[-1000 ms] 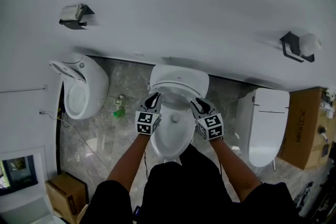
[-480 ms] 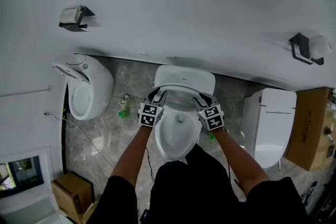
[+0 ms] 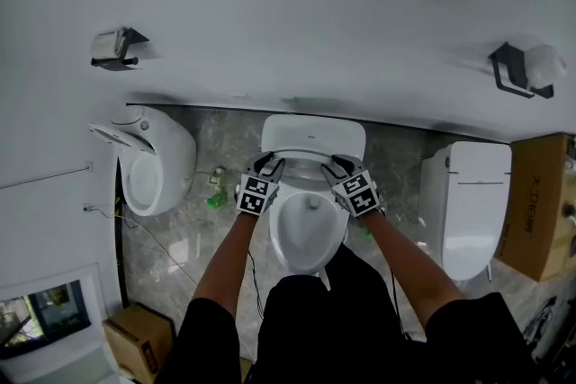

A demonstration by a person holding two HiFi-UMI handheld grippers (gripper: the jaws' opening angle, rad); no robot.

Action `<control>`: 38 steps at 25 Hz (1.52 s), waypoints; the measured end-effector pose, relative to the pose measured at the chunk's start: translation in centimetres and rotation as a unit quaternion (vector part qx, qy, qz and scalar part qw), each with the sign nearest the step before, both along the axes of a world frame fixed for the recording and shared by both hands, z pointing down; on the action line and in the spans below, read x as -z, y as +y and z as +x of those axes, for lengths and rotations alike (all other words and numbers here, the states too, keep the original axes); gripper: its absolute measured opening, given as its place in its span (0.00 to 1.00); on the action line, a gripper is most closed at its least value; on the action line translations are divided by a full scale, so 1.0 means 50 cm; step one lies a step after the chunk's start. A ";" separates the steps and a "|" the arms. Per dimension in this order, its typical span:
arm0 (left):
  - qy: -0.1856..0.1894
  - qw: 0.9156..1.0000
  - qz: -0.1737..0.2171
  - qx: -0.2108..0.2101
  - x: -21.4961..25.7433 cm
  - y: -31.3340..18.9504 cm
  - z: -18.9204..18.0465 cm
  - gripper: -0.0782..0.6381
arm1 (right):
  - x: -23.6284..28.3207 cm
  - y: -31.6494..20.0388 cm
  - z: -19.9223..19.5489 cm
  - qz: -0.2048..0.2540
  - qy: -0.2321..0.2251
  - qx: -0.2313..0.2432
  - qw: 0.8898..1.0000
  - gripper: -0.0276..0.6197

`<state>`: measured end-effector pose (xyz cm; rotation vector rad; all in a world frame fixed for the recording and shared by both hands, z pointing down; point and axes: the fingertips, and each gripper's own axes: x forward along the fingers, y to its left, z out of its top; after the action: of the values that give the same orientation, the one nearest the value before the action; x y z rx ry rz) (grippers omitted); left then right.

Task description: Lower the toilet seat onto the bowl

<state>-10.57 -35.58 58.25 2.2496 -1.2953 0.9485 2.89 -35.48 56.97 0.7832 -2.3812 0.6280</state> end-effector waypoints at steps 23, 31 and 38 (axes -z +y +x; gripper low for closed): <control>0.044 0.999 -0.013 0.008 0.023 0.073 0.001 0.30 | 0.010 0.067 0.000 0.008 0.007 -0.027 1.000 0.26; 0.080 0.996 -0.010 0.039 0.034 0.132 0.009 0.38 | 0.019 0.122 -0.001 0.021 -0.007 -0.025 0.999 0.28; 0.083 0.996 -0.015 0.014 0.036 0.204 -0.007 0.37 | 0.032 0.202 -0.011 0.022 0.000 -0.027 0.999 0.28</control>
<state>-10.91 -25.40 56.45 2.2290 -1.2270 0.7497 2.34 -25.37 55.38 0.8703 -2.3876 0.5986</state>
